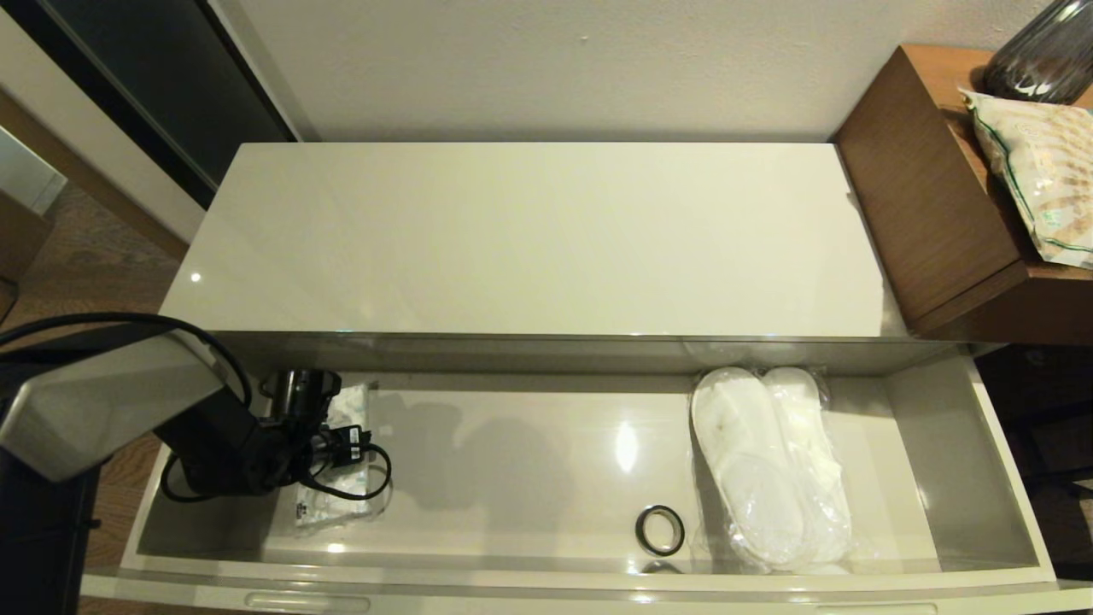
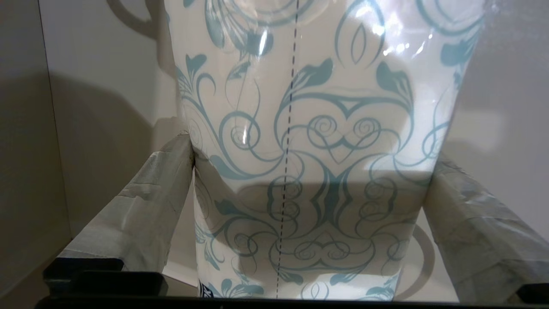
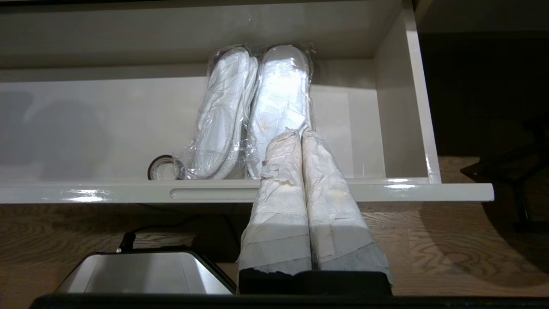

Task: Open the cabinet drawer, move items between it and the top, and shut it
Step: Take out the tissue from the drawer

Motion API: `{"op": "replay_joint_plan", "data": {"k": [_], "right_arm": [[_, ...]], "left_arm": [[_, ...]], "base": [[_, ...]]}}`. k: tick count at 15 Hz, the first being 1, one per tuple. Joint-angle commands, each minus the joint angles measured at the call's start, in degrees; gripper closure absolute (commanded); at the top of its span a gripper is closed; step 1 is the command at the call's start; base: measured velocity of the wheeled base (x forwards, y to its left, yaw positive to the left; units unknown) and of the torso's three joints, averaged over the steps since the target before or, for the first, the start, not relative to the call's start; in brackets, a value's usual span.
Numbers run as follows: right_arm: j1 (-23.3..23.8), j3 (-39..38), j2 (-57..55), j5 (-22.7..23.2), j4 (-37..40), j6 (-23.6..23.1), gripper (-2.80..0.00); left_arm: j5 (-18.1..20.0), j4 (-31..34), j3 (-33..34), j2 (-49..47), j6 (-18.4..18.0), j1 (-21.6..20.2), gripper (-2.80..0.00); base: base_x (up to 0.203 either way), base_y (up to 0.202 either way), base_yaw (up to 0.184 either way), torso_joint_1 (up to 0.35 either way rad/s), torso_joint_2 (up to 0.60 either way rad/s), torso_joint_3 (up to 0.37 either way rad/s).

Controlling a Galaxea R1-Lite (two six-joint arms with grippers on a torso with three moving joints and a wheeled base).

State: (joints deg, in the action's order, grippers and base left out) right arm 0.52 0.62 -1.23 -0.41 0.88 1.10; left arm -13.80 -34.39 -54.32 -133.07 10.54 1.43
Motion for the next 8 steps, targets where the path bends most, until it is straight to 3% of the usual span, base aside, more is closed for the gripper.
{"op": "replay_joint_plan", "data": {"k": [1,8], "right_arm": [[0.00,-0.01,0.00,-0.02,0.00,0.04,0.00],[0.00,-0.01,0.00,-0.02,0.00,0.04,0.00]], "left_arm": [[-0.09,-0.17,0.37,0.46,0.09,0.35,-2.80],[0.05,-0.23,6.94,9.13,0.64,3.44,-2.80]], "base": [[0.000,0.000,0.000,0.000,0.00,0.000],[0.000,0.000,0.000,0.000,0.00,0.000]]}}
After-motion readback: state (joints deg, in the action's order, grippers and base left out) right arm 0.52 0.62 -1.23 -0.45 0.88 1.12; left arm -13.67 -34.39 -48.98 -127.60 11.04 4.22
